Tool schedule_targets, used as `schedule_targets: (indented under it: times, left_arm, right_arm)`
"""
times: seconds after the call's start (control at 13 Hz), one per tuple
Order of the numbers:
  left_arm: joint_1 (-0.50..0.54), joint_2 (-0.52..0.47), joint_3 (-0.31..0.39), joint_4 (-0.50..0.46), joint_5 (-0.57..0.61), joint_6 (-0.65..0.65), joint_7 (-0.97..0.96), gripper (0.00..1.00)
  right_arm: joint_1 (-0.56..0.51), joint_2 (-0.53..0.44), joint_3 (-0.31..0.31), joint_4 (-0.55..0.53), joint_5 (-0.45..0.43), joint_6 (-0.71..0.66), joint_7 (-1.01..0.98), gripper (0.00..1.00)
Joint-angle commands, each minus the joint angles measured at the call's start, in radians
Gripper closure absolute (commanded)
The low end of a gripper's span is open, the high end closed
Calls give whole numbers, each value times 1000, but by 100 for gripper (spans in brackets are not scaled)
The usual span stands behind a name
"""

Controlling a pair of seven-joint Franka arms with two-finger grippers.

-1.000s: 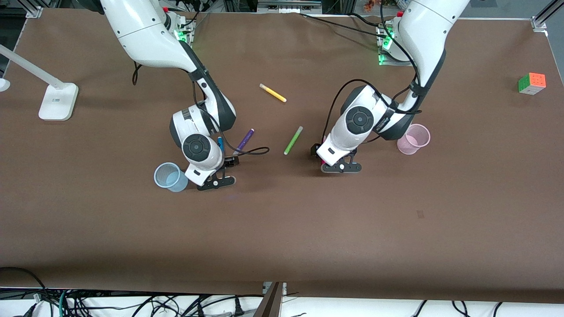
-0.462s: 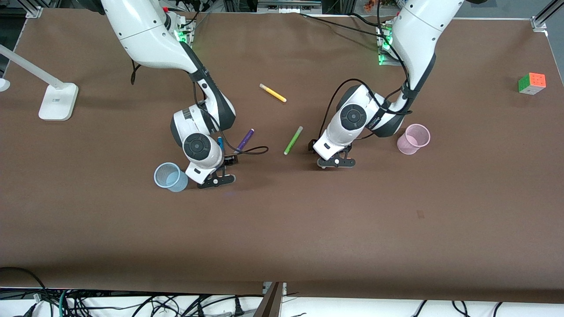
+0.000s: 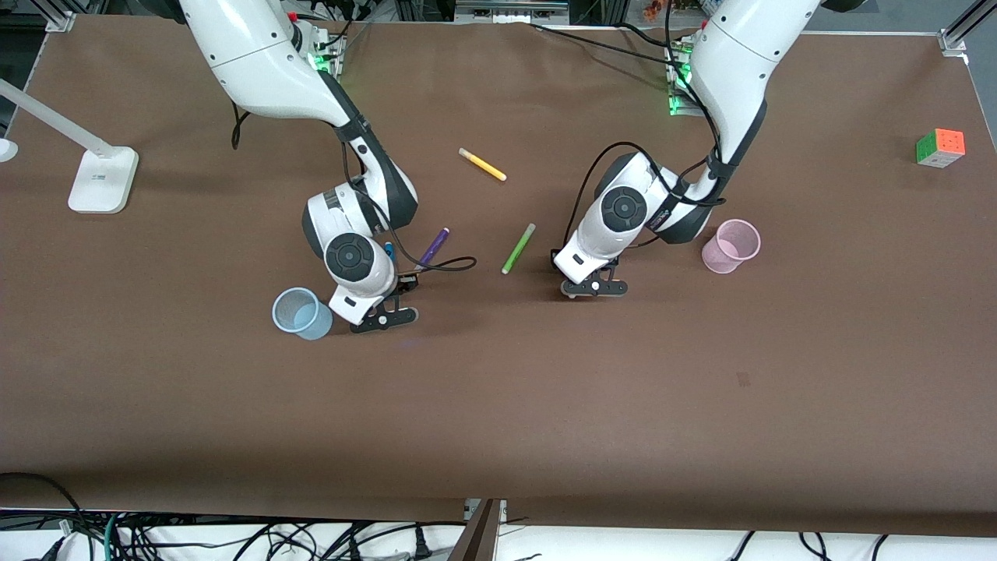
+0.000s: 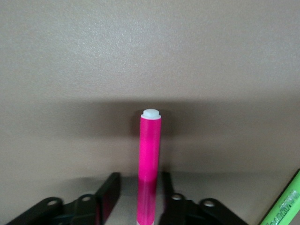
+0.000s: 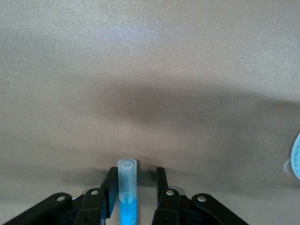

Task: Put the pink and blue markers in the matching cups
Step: 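Close the right gripper on the blue marker while the left gripper grasps the pink marker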

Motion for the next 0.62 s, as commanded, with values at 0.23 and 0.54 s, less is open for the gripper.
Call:
schedule_targets:
  times: [0.23, 0.54]
  left_arm:
    - [-9, -16, 11, 8, 21, 11, -40, 100]
    - [20, -153, 21, 64, 22, -229, -34, 100]
  right_arm:
    - [20, -24, -8, -9, 10, 17, 2, 97]
    - [12, -86, -17, 62, 7, 3, -81, 97]
